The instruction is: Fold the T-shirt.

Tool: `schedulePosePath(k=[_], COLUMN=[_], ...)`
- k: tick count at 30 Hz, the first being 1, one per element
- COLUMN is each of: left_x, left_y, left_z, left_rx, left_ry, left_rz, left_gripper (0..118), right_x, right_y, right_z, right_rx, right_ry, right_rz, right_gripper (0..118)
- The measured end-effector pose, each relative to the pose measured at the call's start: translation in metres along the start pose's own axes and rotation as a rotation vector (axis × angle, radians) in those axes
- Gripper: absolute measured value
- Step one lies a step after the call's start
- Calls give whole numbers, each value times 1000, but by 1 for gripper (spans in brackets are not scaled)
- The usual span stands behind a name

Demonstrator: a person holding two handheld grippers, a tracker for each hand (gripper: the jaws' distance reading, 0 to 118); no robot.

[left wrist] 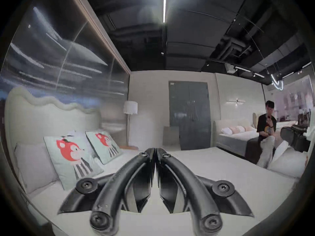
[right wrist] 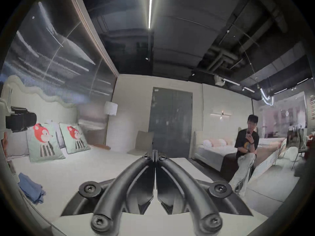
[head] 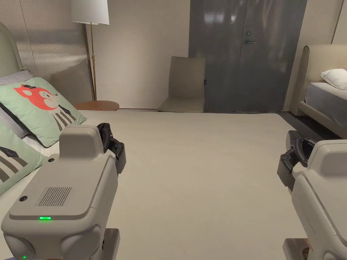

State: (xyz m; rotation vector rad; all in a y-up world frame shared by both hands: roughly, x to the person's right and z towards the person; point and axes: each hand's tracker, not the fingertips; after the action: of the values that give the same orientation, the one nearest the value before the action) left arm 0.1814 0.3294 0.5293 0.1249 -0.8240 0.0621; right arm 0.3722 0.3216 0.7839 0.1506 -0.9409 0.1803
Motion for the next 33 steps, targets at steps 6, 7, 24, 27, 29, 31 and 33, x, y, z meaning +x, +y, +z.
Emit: schedulePosePath(k=[6,7,24,27,29,31,33], left_x=[7,6,9,8,8,9,9], left_y=[-17,-17,-24,-25,-25,-24,-24], left_z=[2,1,2,4,5,6,7], left_rx=[-31,-35,-62,-51,-45,-34,-28], left_ry=[17,16,0,3,0,0,4], left_rz=[-38,-37,-9,-12,-9,-7,-8], left_gripper=[0,0,72,99,111,111,111], right_x=[-1,-1,-2,-3,-3,-2,-1], right_y=[-10,-11,-16,-17,-15,-14,-14], right_z=[2,2,1,3,3,2,1], right_rx=[-17,-18,-50,-33,-30,-30,-33], right_ry=[-11,-15,-10,-24,-24,-25,-29], right_rz=[17,20,27,33,35,22,15], right_gripper=[0,0,80,117,118,118,118])
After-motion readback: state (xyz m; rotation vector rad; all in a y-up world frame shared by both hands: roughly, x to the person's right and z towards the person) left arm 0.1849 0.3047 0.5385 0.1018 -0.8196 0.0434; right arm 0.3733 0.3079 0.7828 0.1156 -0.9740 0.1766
